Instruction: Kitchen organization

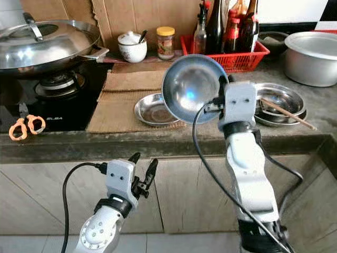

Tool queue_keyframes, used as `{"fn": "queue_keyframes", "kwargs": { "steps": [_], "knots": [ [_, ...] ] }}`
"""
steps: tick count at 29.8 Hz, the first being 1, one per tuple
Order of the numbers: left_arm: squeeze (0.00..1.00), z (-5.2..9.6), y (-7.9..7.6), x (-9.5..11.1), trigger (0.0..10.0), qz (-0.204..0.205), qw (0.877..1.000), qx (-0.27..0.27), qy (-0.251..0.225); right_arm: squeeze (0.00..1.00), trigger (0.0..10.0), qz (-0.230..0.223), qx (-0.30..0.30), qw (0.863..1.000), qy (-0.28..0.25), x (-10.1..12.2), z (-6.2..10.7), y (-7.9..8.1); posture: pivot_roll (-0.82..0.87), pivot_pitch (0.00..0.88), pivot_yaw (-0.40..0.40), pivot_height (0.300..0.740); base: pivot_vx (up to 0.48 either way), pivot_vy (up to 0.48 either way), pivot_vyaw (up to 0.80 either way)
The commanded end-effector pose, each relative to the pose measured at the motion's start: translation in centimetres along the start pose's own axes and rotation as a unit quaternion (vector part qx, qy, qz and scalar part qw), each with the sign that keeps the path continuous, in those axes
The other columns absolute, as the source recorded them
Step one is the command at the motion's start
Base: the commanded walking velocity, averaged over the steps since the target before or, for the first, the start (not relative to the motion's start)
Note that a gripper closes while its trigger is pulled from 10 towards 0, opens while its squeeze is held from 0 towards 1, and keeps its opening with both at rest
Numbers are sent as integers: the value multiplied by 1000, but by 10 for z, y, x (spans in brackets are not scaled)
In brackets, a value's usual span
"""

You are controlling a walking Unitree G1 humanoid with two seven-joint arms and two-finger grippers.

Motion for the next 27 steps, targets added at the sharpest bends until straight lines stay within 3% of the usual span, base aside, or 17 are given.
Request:
{"fn": "queue_keyframes", "kwargs": {
  "steps": [1,27],
  "knots": [
    [0,2,0,5,10000,2,1000,-2,-8,0,0,-2,6,1000,-28,12,3,0,75,58,-5,740,0,0,0],
    [0,2,-2,11,10000,0,1000,-8,-20,0,0,-23,5,1000,2,0,21,1,67,60,5,740,-19,0,0]
  ]
}}
Point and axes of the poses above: a point about 5 cm out from each wrist's last joint towards the gripper, its own z axis pointing back from the gripper into the wrist, its own x axis along the axis of the wrist's last joint, y = z × x, the point moved 4 cm from there along -z, pointing out of the wrist towards the gripper
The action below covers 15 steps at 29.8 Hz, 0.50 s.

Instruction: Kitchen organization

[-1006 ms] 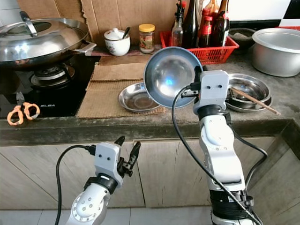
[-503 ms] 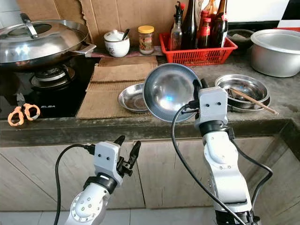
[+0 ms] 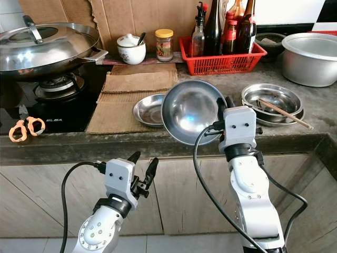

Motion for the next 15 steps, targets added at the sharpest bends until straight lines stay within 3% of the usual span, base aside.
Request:
{"fn": "queue_keyframes", "kwargs": {
  "steps": [1,15],
  "knots": [
    [0,1,-1,6,10000,0,1000,-3,-11,0,0,-4,1,1000,-24,12,2,1,67,60,5,740,-259,0,0],
    [0,2,-1,4,10000,-1,1000,-4,-6,0,0,-16,4,1000,0,2,8,8,67,60,5,740,-271,0,0]
  ]
}}
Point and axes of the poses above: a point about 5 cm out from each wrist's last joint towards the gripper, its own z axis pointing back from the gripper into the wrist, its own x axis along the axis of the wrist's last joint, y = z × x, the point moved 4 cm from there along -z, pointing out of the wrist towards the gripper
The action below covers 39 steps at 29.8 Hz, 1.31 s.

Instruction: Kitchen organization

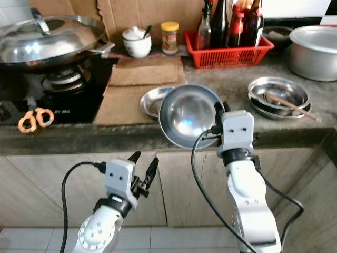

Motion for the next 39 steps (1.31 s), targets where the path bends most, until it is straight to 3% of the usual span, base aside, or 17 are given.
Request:
{"fn": "queue_keyframes", "kwargs": {
  "steps": [1,27,32,39],
  "knots": [
    [0,1,-1,4,10000,0,1000,-3,-6,0,0,0,-4,1000,-14,8,2,-1,67,60,5,740,-277,0,0],
    [0,2,-1,2,10000,0,1000,-3,-1,0,0,-2,25,999,28,-11,19,20,67,61,9,740,-273,0,0],
    [0,2,0,1,10000,3,1000,0,1,0,0,-8,32,998,45,-18,24,25,66,60,8,740,0,0,0],
    [0,3,0,-2,10000,6,1000,0,7,0,0,-10,35,998,54,-22,27,27,65,54,7,740,0,0,-693]
  ]
}}
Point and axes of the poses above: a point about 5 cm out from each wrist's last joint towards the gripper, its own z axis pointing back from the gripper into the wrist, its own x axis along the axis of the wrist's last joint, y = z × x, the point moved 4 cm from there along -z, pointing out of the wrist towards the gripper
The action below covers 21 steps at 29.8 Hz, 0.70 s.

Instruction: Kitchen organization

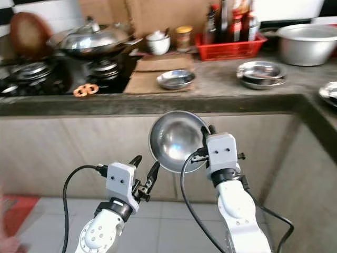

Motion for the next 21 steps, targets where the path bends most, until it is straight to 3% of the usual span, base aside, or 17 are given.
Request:
{"fn": "queue_keyframes", "kwargs": {
  "steps": [1,4,21],
  "knots": [
    [0,0,1,2,10000,3,1000,0,-3,0,0,-4,6,1000,-11,7,0,4,65,54,7,740,0,0,-788],
    [0,0,1,1,10000,5,1000,-2,-1,0,0,-3,6,1000,-8,5,1,4,65,53,7,740,0,0,-788],
    [0,1,0,-1,10000,8,1000,-6,3,0,0,-8,4,1000,10,-3,9,9,63,60,12,740,0,277,-786]
  ]
}}
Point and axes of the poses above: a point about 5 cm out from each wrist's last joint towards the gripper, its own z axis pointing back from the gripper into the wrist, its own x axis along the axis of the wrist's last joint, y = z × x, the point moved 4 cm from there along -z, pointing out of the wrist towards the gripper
